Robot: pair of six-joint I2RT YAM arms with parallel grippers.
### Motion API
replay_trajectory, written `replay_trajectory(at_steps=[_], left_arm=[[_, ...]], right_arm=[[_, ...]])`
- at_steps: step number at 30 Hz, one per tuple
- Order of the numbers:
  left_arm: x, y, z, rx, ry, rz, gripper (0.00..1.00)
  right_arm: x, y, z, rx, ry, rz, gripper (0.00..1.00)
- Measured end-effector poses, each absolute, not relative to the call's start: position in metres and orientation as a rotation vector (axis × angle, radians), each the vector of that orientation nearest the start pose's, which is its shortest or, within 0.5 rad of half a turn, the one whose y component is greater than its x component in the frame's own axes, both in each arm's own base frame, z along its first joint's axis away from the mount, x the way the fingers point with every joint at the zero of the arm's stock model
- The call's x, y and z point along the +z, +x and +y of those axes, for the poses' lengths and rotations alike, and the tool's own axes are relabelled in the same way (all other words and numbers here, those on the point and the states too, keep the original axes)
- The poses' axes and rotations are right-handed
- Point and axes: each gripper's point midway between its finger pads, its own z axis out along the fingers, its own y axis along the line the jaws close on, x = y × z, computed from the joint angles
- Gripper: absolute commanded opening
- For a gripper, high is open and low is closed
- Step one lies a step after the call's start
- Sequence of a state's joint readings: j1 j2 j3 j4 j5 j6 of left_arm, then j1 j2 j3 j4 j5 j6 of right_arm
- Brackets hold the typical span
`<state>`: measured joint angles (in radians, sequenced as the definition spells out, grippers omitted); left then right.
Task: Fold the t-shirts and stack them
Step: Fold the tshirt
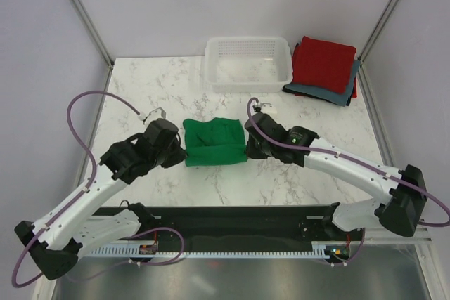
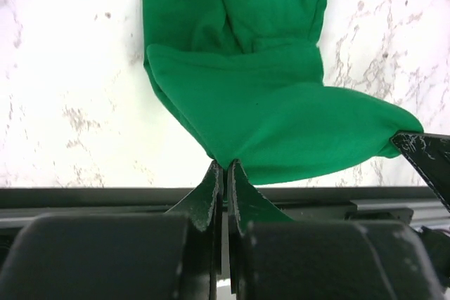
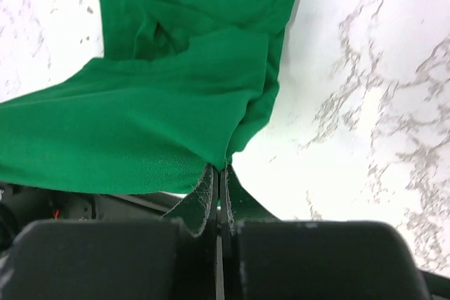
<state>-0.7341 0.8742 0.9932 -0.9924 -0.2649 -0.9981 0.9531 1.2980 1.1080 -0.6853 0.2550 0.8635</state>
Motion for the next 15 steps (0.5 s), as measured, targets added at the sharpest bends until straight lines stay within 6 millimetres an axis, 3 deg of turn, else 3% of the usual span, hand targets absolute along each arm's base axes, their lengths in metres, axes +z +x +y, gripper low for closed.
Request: replay_trajectory(at_steps=[7, 15], left_arm=[[0.208, 0.224, -0.142, -0.363, -0.441, 2.384, 0.02], [0.189, 0.275, -0.121, -0.305, -0.505, 2.4, 0.02]], right_arm=[[0.167, 0.255, 0.274, 0.435, -0.026, 2.495, 0.0], [0.165, 0.312, 0.287, 0.421, -0.051, 2.502, 0.0]])
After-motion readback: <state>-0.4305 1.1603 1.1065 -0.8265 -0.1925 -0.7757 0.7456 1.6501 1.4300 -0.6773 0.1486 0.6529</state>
